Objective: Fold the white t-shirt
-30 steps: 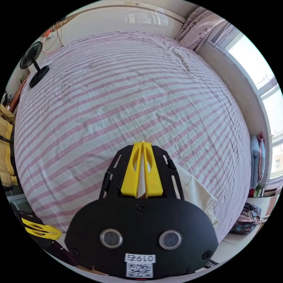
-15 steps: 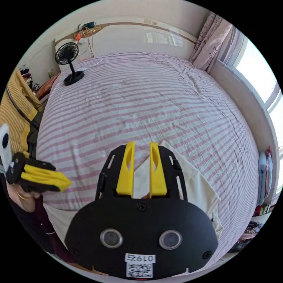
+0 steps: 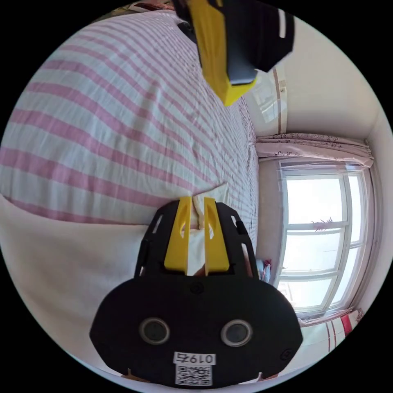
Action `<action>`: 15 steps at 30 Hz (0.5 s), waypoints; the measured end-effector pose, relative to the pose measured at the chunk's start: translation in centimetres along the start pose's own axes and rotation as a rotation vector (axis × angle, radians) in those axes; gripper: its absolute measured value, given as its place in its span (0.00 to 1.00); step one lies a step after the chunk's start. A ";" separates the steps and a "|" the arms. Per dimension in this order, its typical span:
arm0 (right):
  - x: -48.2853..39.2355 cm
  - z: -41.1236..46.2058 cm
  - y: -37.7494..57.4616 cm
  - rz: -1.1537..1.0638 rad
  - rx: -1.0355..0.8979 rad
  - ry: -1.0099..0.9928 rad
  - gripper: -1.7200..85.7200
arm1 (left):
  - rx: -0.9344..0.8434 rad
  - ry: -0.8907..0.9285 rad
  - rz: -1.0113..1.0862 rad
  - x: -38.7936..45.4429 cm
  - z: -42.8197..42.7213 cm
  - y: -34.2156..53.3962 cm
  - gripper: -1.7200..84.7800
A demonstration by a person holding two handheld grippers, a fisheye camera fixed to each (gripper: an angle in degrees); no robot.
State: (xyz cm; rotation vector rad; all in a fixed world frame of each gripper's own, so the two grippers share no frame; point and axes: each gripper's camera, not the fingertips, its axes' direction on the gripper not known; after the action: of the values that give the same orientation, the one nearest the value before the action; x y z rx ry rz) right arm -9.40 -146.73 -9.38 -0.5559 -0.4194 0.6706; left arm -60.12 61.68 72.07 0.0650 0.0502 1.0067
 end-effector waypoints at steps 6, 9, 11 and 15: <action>-1.1 -0.9 -1.0 -0.065 -0.034 0.079 0.08 | 0.007 0.020 -0.003 -0.3 0.4 0.1 0.03; -0.2 -1.4 -1.3 -0.041 -0.049 0.053 0.08 | 0.008 0.025 -0.003 -0.5 0.6 0.2 0.03; 0.3 -1.7 -1.3 -0.023 -0.057 0.036 0.06 | 0.014 0.031 -0.010 -0.8 0.6 0.3 0.03; 0.9 -2.6 -1.0 0.023 -0.070 0.034 0.03 | 0.018 0.037 -0.016 -1.1 0.8 0.3 0.03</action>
State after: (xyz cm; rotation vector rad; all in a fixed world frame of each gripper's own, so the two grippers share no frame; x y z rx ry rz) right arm -6.89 -147.66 -10.59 -0.6384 -0.4065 0.6696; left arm -60.94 60.85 72.87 0.0621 0.0931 0.9919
